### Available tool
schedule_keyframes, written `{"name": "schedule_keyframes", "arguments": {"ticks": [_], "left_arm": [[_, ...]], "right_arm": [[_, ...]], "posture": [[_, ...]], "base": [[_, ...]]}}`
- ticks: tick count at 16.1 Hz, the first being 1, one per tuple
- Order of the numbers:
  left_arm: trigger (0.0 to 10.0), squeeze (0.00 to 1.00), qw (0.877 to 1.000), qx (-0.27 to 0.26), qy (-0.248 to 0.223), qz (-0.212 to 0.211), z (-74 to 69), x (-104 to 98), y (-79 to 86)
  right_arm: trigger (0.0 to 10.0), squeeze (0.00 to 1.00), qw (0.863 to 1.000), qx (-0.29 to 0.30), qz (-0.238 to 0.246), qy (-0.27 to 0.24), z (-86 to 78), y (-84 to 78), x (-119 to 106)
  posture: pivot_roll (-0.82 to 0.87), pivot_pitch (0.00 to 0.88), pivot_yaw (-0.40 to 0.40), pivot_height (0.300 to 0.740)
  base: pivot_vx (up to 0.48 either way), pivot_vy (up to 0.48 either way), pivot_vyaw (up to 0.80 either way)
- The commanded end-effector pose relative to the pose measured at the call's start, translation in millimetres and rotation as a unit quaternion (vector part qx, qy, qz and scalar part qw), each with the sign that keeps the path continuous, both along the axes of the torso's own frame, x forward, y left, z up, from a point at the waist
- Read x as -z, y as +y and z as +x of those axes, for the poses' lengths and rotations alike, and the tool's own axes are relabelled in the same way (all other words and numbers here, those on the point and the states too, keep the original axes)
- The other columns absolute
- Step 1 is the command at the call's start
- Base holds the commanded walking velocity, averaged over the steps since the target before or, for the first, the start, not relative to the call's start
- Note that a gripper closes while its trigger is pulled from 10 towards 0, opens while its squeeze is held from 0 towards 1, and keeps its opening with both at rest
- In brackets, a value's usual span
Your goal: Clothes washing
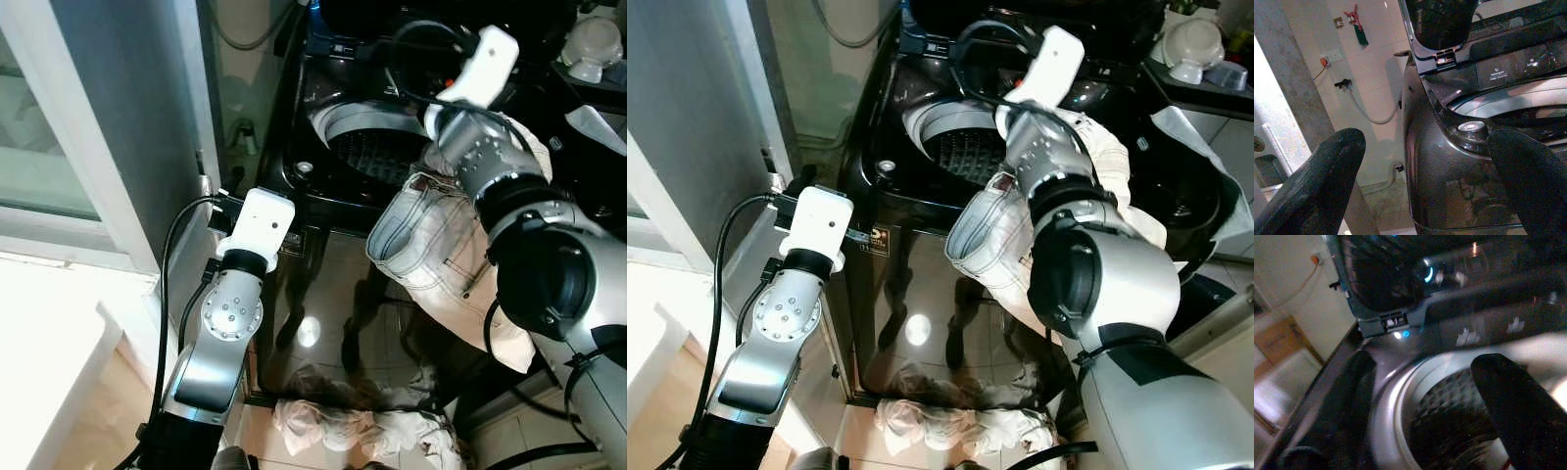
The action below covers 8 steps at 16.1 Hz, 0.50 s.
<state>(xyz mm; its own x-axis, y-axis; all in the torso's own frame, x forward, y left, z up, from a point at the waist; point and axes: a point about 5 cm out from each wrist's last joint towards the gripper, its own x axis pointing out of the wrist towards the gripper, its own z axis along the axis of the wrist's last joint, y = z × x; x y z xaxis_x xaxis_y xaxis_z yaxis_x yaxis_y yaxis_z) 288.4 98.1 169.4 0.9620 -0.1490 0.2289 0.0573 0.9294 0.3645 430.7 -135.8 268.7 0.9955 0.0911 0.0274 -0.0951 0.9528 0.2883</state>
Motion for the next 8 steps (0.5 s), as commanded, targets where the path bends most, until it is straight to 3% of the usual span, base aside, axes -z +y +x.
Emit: {"name": "schedule_keyframes", "arguments": {"ticks": [1,3,5,6,7,8], "left_arm": [[10.0,0.0,1.0,0.005,-0.006,0.004,1.0,-2.3,-3.7],[10.0,0.0,1.0,0.003,-0.006,0.005,0.4,-1.6,-3.9],[10.0,0.0,1.0,0.002,-0.007,0.005,-0.1,-1.1,-3.4],[10.0,0.0,1.0,0.002,-0.009,0.006,-1.1,-0.7,-3.9],[10.0,0.0,1.0,0.003,-0.009,0.007,-1.8,0.0,-4.1],[10.0,0.0,1.0,0.007,-0.011,0.008,-2.3,0.1,-4.3]], "right_arm": [[10.0,1.0,0.993,0.027,-0.1,-0.053,0.4,-8.1,-24.2],[10.0,1.0,0.975,0.081,-0.183,-0.094,-1.6,-21.8,-33.2],[10.0,1.0,0.959,0.125,-0.219,-0.132,-4.8,-32.5,-40.1],[10.0,0.0,0.93,0.168,-0.265,-0.192,-13.3,-43.2,-37.9],[10.0,0.0,0.908,0.183,-0.29,-0.24,-24.8,-48.4,-28.8],[10.0,0.0,0.897,0.195,-0.296,-0.262,-34.9,-53.1,-21.3]], "posture": [[0.05,0.0,-0.075,0.74],[0.05,0.0,-0.087,0.74],[0.05,0.0,-0.089,0.74],[0.03,0.0,-0.095,0.74],[0.02,0.0,-0.09,0.74],[0.0,0.0,-0.085,0.74]], "base": [[0.0,0.0,0.0],[0.0,0.0,0.0],[0.0,0.0,0.0],[0.0,0.0,0.0],[0.0,0.0,0.0],[0.0,0.0,0.0]]}}
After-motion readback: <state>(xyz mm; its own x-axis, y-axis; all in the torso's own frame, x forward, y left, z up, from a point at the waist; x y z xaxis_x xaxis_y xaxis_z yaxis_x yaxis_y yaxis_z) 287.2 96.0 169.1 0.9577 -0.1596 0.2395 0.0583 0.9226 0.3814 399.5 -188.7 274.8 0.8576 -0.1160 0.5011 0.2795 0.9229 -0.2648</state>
